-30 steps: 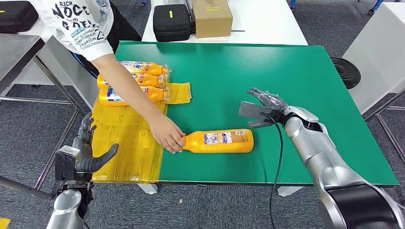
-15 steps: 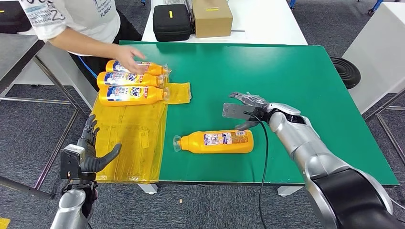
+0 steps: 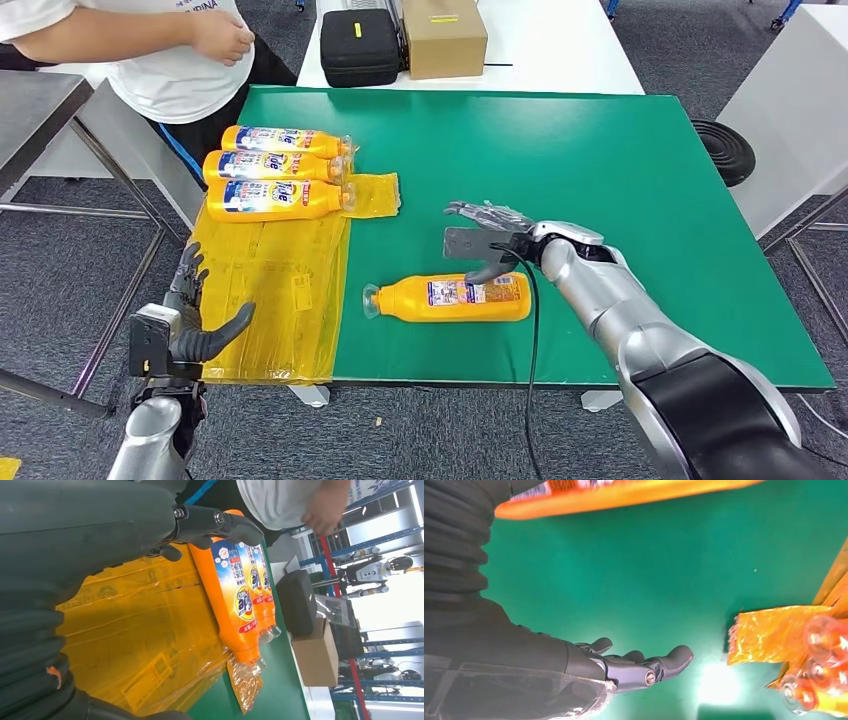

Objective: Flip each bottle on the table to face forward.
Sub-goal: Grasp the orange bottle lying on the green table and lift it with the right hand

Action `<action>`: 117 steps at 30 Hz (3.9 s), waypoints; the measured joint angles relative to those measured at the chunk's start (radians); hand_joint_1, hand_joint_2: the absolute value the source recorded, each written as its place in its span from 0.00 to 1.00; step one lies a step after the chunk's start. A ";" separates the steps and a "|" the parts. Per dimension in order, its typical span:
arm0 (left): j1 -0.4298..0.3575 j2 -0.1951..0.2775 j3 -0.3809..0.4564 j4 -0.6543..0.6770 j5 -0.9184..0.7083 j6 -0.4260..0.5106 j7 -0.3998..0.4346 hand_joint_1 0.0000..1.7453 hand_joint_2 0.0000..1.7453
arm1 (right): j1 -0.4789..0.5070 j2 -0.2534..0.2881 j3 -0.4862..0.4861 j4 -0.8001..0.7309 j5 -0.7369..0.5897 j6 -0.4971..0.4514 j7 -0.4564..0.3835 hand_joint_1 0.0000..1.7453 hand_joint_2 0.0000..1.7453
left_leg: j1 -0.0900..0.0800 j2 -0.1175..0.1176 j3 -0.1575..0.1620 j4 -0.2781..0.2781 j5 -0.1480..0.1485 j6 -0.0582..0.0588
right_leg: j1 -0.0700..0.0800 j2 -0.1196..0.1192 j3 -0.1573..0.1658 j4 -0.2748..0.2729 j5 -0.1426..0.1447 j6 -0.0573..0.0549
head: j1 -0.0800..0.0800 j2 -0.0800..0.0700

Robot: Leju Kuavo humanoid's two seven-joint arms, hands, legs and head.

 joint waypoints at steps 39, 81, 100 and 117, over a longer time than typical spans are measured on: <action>-0.002 0.009 -0.011 0.024 0.038 -0.011 0.020 0.00 1.00 | 0.086 -0.037 0.099 0.028 -0.077 0.056 0.015 0.00 1.00 | 0.000 0.000 0.000 0.000 0.000 0.000 | 0.000 0.000 0.000 0.000 0.000 0.000 | 0.000 0.000; -0.037 0.017 -0.020 0.078 0.051 -0.020 0.026 0.00 1.00 | 0.077 -0.051 0.176 0.064 -0.093 0.099 0.054 1.00 1.00 | 0.000 0.000 0.005 0.000 0.000 0.000 | 0.000 0.000 0.004 0.000 0.000 0.000 | 0.000 0.000; 0.035 0.017 -0.015 0.015 0.068 -0.032 0.030 0.00 1.00 | 0.266 -0.035 -0.030 -0.213 -0.288 -0.274 -0.062 1.00 1.00 | 0.001 0.000 0.003 0.000 -0.001 -0.001 | 0.002 0.000 0.003 0.000 -0.001 0.000 | 0.000 0.000; 0.041 -0.003 -0.027 -0.044 0.258 -0.282 0.056 0.00 1.00 | 0.498 0.107 -0.204 -0.514 -0.266 -0.272 -0.127 1.00 1.00 | 0.001 0.000 0.001 0.000 -0.001 -0.001 | 0.002 0.000 0.001 0.000 -0.001 -0.001 | 0.000 0.000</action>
